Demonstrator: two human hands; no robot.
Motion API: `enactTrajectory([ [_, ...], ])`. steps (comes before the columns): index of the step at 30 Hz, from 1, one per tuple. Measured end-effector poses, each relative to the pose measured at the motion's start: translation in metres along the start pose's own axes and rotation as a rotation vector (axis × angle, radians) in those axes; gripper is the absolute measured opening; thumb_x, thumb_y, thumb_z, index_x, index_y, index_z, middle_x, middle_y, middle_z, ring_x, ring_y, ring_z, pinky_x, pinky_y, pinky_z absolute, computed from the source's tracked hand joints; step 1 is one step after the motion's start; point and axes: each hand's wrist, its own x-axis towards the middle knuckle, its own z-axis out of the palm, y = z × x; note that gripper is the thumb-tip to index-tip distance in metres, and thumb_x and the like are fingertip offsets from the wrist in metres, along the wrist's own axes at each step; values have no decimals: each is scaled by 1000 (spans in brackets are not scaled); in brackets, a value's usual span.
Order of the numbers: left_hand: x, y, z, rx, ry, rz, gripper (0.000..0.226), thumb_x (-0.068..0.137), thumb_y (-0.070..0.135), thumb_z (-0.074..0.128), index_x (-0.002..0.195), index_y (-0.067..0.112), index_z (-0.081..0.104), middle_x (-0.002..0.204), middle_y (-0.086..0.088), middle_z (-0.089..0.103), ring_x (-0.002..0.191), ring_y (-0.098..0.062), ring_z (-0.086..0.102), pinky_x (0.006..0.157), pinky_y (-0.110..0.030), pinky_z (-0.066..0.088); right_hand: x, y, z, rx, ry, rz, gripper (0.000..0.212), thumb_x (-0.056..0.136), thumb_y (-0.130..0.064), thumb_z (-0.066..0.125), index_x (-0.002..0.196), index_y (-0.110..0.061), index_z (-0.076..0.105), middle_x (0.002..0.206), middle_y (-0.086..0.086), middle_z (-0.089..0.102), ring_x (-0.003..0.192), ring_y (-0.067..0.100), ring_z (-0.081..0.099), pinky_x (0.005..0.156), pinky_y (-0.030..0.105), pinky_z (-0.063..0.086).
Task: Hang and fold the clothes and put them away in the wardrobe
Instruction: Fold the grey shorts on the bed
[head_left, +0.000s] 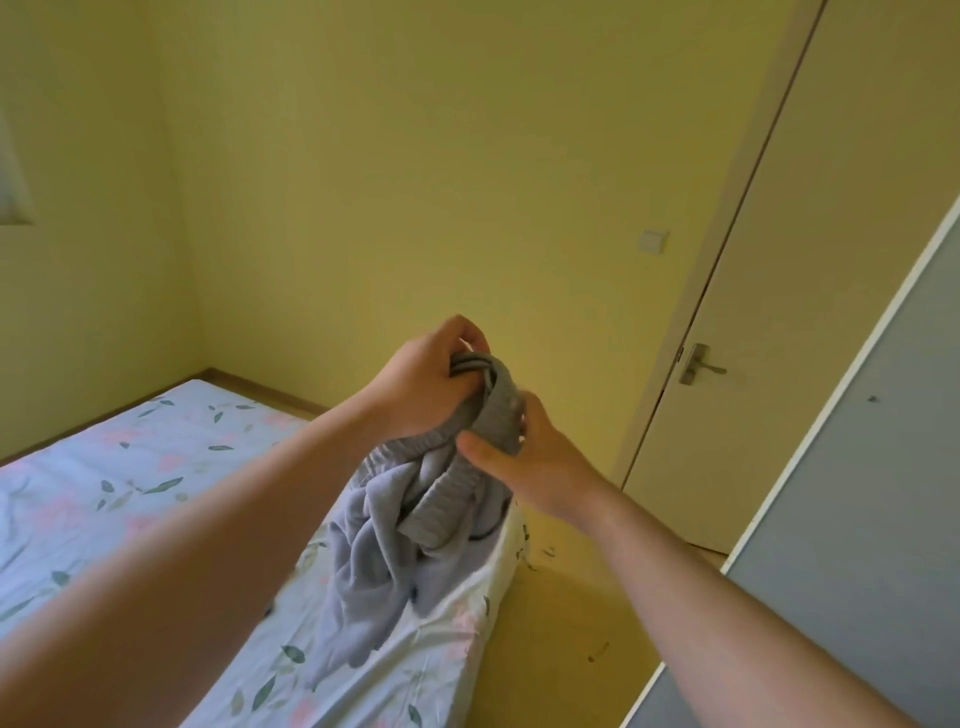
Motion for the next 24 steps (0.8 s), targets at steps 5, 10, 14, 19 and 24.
enactTrajectory([
  [5, -3, -10, -12, 57, 63, -82, 26, 87, 18, 69, 98, 24, 46, 86, 5, 63, 69, -8, 52, 55, -24, 36, 0, -4, 25, -22, 196, -132, 81, 85, -51, 66, 152, -35, 24, 138, -20, 48, 123, 11, 55, 92, 31, 54],
  [10, -10, -20, -14, 90, 65, -110, 27, 86, 19, 69, 93, 28, 44, 85, 4, 61, 68, -11, 50, 55, -27, 34, 8, -14, 35, -161, 192, -287, 40, 93, -49, 61, 127, -34, 44, 103, -10, 62, 89, 13, 64, 64, 27, 49],
  [14, -16, -34, -15, 79, 84, -127, 24, 88, 20, 70, 97, 23, 49, 96, 6, 61, 83, -15, 55, 69, -31, 46, 20, -4, 35, -67, 191, -104, 13, 102, -32, 50, 107, -31, 63, 93, -7, 70, 86, 20, 67, 66, 30, 52],
  [19, -26, -45, -17, 43, -43, 2, 33, 89, 11, 73, 81, 37, 54, 87, 16, 62, 77, 9, 56, 67, -11, 39, 34, -2, 6, -73, 386, 3, 11, 105, -25, 45, 99, -33, 43, 76, 1, 62, 59, 15, 60, 42, 22, 38],
  [24, -34, -52, -13, 33, -227, 78, 34, 84, 14, 79, 108, 36, 70, 110, 16, 65, 100, -3, 61, 89, -18, 46, 39, -11, -21, -517, 193, -345, 31, 91, 0, 44, 84, -30, 47, 79, -5, 53, 68, 15, 53, 60, 34, 44],
])
